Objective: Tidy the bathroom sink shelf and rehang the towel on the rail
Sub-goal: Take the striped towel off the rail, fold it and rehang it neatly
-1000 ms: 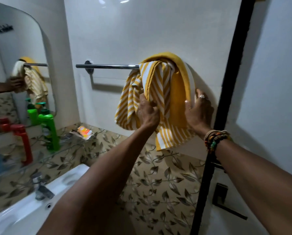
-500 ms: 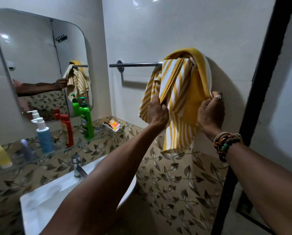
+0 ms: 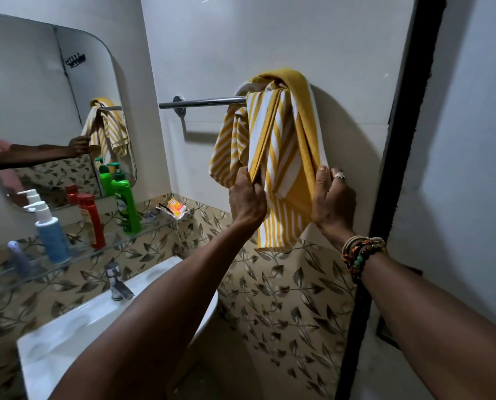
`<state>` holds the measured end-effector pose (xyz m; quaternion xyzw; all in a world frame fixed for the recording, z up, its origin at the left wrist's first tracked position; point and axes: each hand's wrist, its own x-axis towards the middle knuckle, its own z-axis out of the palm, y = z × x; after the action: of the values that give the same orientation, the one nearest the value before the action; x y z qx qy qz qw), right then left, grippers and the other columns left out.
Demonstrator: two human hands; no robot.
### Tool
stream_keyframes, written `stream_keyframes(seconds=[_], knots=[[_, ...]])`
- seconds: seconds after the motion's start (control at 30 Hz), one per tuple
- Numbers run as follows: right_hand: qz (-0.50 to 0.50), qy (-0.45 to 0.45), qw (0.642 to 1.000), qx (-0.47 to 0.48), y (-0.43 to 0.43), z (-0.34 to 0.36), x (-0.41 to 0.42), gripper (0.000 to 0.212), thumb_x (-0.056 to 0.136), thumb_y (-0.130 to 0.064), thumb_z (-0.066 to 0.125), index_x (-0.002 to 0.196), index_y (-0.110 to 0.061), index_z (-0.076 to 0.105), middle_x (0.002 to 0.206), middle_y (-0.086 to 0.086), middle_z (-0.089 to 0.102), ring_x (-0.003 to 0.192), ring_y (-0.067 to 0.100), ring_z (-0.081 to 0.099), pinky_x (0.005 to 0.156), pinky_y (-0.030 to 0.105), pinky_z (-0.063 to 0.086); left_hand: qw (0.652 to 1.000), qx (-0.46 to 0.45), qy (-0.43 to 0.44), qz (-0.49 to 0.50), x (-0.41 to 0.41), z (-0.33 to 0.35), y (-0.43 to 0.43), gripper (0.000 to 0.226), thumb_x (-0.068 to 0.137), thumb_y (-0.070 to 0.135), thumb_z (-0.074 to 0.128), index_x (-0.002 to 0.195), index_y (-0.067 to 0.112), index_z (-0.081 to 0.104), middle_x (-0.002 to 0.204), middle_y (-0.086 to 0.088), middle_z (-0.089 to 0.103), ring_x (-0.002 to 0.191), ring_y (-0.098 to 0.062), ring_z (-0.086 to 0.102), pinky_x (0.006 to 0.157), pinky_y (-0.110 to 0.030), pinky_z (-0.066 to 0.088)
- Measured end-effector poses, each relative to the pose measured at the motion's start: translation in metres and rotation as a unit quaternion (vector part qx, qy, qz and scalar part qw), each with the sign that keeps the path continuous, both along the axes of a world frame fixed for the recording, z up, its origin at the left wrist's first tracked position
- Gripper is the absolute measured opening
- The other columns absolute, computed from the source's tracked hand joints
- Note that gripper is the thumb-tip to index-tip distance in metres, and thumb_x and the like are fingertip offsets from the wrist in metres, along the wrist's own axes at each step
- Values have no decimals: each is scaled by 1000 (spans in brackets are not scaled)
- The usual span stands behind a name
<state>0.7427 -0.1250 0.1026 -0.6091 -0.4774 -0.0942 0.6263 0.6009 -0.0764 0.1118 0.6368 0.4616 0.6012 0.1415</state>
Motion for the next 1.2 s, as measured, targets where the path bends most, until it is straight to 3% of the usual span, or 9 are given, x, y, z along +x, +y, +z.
stream_keyframes(seconds=[0.1,0.23,0.37,0.63,0.73,0.87,1.0,1.1,1.2], knots=[[-6,-14,1000,-4,-1,-5,0,37,104,-45,35,96,-15,56,88,13,68,82,36,66,64,30,36,999,-24,6,21,1,-9,-1,24,91,8,41,113,11,50,82,-4,56,66,-20,51,52,-24,33],[-3,-36,999,-6,-2,-9,-4,42,102,-43,44,121,-8,58,104,22,71,95,42,67,74,40,51,999,-26,-12,17,1,-25,-4,35,94,26,48,127,17,45,109,-7,59,97,-27,57,80,-39,47],[-13,-40,999,-6,-5,-12,-8,41,99,-41,52,122,-8,58,105,21,72,96,42,67,74,38,51,997,26,32,58,6,-29,-8,67,90,53,54,144,19,33,137,-6,39,125,-24,37,104,-41,30],[-18,-114,990,-82,-25,-14,-18,42,103,-46,39,119,-10,51,96,21,70,86,42,67,66,40,46,995,84,43,-23,21,19,-18,54,82,72,48,107,28,64,119,-1,49,118,-20,42,92,-31,22],[-12,-146,984,-105,-37,-13,-30,34,104,-40,38,117,-10,48,94,23,69,80,43,67,62,36,43,993,53,47,-93,22,32,-25,61,76,76,54,110,25,59,111,2,50,109,-20,50,94,-37,40],[-21,-249,962,-107,-43,-16,-51,30,105,-27,40,128,-10,49,103,20,66,78,40,66,58,31,34,993,-2,16,-120,12,45,-32,68,76,64,66,123,18,51,108,-1,59,101,-19,57,87,-37,50],[-74,-311,933,-164,-50,-18,-62,47,102,-34,24,141,-17,45,115,11,61,82,33,63,59,31,28,986,10,63,-154,0,47,-39,36,91,38,59,115,12,54,94,1,57,87,-19,56,73,-30,41],[-30,-261,951,-164,-56,-20,-66,47,102,-42,23,133,-19,49,110,14,63,83,38,62,61,34,32,982,1,102,-160,-10,44,-40,19,96,32,51,102,15,46,87,-1,52,78,-20,50,67,-31,35],[16,-131,978,-160,-61,-30,-66,45,98,-58,23,96,-25,53,95,16,69,85,39,63,66,37,40,965,38,177,-190,-26,28,-38,20,98,32,48,99,12,44,85,-5,54,73,-23,49,63,-32,31]])
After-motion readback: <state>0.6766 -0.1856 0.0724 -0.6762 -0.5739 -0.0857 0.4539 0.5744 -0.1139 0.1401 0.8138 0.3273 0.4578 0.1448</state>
